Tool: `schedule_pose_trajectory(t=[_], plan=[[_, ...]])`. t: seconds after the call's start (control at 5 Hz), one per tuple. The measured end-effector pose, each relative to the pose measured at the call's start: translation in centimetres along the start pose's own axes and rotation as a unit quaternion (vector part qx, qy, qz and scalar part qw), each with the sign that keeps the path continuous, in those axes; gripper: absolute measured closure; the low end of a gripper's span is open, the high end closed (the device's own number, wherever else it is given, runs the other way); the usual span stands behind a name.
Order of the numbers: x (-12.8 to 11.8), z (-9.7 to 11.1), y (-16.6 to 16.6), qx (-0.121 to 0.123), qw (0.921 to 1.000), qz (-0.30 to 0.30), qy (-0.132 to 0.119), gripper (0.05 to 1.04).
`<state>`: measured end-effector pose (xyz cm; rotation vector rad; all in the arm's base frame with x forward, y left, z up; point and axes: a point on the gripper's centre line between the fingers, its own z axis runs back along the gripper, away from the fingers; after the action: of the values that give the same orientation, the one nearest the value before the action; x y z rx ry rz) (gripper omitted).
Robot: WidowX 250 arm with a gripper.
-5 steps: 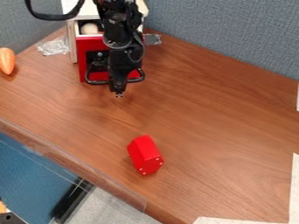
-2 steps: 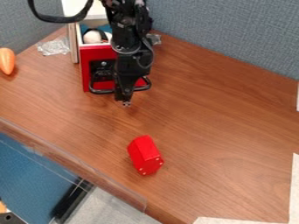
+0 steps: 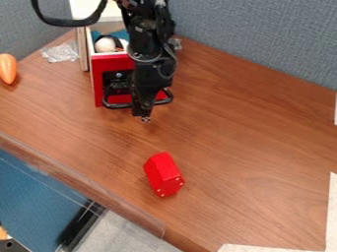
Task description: Open the drawer.
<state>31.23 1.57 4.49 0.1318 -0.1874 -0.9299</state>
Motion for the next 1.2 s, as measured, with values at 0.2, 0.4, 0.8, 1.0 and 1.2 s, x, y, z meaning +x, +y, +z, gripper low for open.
schedule_pose_trajectory(t=[0.2, 0.4, 0.8, 1.0, 1.2], plan=[[0.3, 0.2, -0.7, -0.005, 1.0000, -0.002, 0.001, 0.953], [0.4, 0.2, -1.0, -0.008, 1.0000, -0.001, -0.001, 0.953], [0.7, 0.2, -1.5, -0.017, 0.9999, 0.000, 0.000, 0.908], [2.0, 0.6, -2.5, -0.017, 0.9992, -0.036, -0.005, 0.671], [2.1, 1.9, -2.5, -0.014, 0.9982, -0.058, -0.012, 0.357]])
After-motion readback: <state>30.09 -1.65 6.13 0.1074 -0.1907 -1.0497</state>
